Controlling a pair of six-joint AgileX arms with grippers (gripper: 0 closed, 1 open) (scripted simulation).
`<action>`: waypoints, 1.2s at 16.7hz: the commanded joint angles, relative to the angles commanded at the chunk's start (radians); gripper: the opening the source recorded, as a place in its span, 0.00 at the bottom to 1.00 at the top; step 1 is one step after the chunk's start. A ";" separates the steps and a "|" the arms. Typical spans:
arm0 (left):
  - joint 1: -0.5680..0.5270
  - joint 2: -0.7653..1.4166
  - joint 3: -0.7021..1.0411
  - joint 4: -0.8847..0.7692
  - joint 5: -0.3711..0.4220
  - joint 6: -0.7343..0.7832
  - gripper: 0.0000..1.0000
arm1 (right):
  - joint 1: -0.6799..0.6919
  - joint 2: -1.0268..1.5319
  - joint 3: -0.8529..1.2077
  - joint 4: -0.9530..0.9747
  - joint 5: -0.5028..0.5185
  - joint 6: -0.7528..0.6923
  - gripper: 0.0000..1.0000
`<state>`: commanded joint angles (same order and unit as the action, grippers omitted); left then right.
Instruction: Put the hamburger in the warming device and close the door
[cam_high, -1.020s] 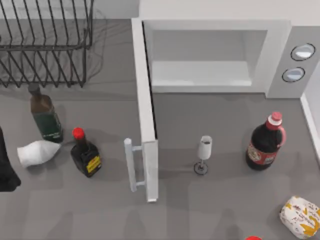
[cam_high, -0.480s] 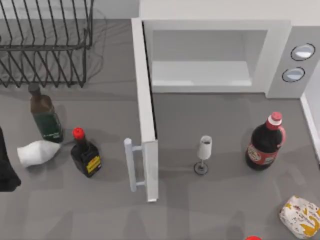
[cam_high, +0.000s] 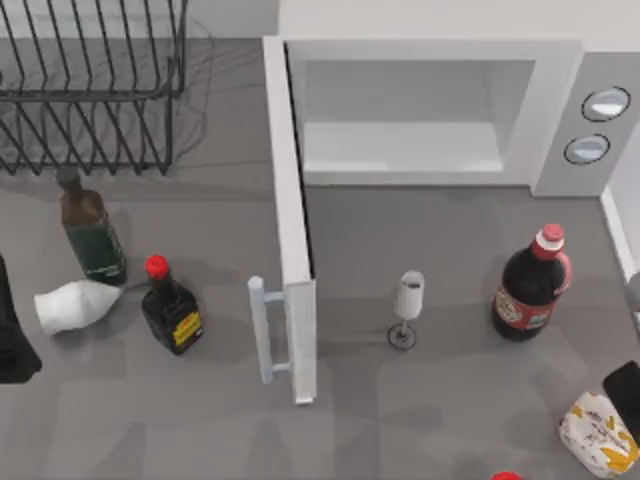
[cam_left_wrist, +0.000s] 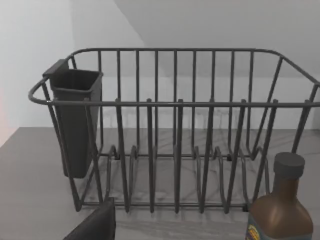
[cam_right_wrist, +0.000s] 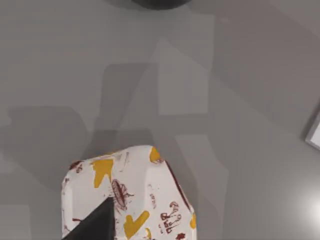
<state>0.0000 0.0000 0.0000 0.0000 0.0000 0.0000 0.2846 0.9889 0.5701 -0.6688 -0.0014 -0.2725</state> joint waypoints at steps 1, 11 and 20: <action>0.000 0.000 0.000 0.000 0.000 0.000 1.00 | 0.013 0.044 0.027 -0.031 0.000 -0.013 1.00; 0.000 0.000 0.000 0.000 0.000 0.000 1.00 | 0.129 0.441 0.258 -0.298 -0.001 -0.124 1.00; 0.000 0.000 0.000 0.000 0.000 0.000 1.00 | 0.129 0.483 0.218 -0.227 -0.001 -0.124 1.00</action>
<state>0.0000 0.0000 0.0000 0.0000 0.0000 0.0000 0.4140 1.4724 0.7886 -0.8957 -0.0024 -0.3970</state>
